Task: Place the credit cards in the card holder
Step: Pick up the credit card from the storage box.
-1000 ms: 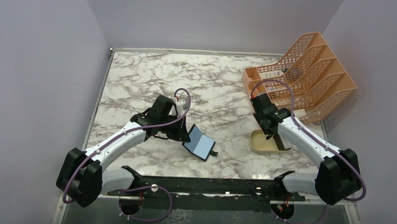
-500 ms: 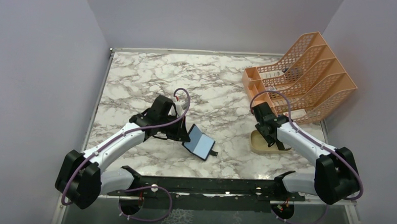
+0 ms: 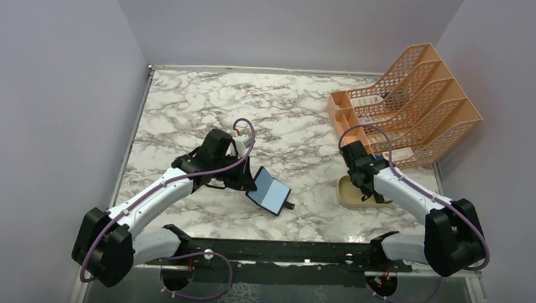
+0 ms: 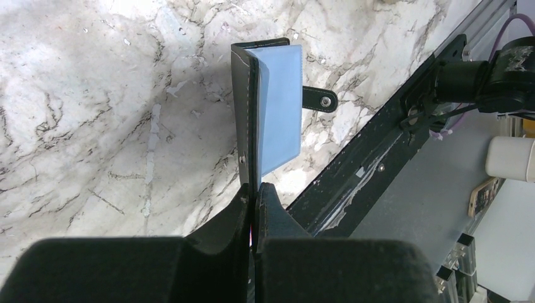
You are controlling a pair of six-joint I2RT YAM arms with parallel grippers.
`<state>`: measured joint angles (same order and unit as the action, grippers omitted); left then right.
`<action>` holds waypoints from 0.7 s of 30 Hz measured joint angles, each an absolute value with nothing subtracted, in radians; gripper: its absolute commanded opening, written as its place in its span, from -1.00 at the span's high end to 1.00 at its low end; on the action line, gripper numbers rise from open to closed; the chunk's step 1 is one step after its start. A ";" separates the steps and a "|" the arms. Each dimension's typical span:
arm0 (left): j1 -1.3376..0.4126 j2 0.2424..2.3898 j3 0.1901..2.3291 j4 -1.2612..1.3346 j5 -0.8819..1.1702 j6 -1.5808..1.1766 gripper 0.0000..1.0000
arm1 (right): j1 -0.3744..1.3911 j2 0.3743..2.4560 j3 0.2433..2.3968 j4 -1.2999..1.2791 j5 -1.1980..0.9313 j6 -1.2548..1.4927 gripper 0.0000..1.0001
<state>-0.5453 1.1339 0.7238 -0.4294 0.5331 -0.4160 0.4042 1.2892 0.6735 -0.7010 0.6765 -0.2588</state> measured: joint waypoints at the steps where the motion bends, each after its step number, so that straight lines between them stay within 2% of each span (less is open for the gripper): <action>1: -0.545 1.128 0.724 -0.429 0.533 -0.416 1.00 | 0.404 1.289 0.672 -0.698 0.678 -0.260 0.09; 21: -0.545 1.122 0.724 -0.430 0.532 -0.416 1.00 | 0.404 1.263 0.668 -0.695 0.717 -0.276 0.30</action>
